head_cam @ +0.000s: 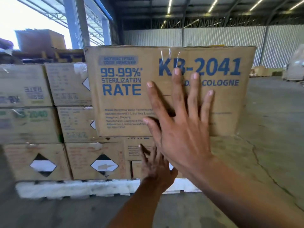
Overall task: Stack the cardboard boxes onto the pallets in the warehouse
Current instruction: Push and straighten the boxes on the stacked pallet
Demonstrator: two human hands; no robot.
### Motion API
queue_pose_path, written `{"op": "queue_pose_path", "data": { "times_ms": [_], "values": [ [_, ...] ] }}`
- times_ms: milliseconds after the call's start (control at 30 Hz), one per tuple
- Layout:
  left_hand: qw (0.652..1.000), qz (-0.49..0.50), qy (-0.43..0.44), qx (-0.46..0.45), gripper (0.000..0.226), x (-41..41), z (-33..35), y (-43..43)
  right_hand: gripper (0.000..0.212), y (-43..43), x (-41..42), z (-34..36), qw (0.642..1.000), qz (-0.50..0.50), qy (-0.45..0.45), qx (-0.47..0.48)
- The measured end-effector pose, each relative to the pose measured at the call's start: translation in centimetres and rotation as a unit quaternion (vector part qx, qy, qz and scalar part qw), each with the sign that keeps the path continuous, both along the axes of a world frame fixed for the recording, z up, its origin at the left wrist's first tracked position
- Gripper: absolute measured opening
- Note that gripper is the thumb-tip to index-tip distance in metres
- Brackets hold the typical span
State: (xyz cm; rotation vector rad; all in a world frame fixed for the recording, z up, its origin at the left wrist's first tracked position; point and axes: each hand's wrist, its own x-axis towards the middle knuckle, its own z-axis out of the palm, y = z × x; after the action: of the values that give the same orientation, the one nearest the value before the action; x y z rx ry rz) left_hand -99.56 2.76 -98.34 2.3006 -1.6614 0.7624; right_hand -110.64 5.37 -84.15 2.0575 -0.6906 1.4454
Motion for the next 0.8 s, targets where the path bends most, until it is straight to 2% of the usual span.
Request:
{"op": "queue_pose_path", "data": {
  "times_ms": [67, 167, 200, 300, 367, 433, 533, 800],
  "values": [
    [0.998, 0.004, 0.008, 0.064, 0.083, 0.0, -0.2, -0.2, 0.065, -0.3, 0.3, 0.1, 1.0, 0.004, -0.009, -0.003],
    [0.999, -0.007, 0.045, 0.015, 0.076, 0.9, -0.8, -1.5, 0.064, -1.2, 0.9, 0.1, 1.0, -0.003, -0.01, -0.019],
    [1.0, -0.009, 0.026, -0.004, 0.078, 1.4, -1.2, -2.1, 0.063, -1.5, 1.1, 0.2, 1.0, -0.005, -0.009, -0.022],
    [0.999, -0.001, 0.012, 0.034, 0.087, 1.8, -0.7, -3.4, 0.063, -3.0, 2.0, 0.2, 1.0, -0.02, -0.002, -0.023],
    [1.0, -0.007, 0.003, 0.0, 0.082, 2.5, 0.2, -4.1, 0.064, -4.3, 2.6, 0.2, 0.999, -0.03, 0.012, -0.016],
    [0.999, -0.023, 0.024, 0.004, 0.082, 3.7, -0.2, -5.4, 0.065, -5.7, 3.5, 0.5, 0.999, -0.037, 0.026, -0.009],
    [0.998, -0.03, 0.026, -0.058, 0.087, 5.5, -0.9, -7.1, 0.066, -7.6, 5.1, 0.9, 0.998, -0.051, 0.04, 0.003],
    [0.995, -0.074, 0.051, -0.032, 0.09, 7.9, -0.6, -10.0, 0.068, -11.4, 7.8, 1.2, 0.996, -0.07, 0.054, 0.005]
  ]
}}
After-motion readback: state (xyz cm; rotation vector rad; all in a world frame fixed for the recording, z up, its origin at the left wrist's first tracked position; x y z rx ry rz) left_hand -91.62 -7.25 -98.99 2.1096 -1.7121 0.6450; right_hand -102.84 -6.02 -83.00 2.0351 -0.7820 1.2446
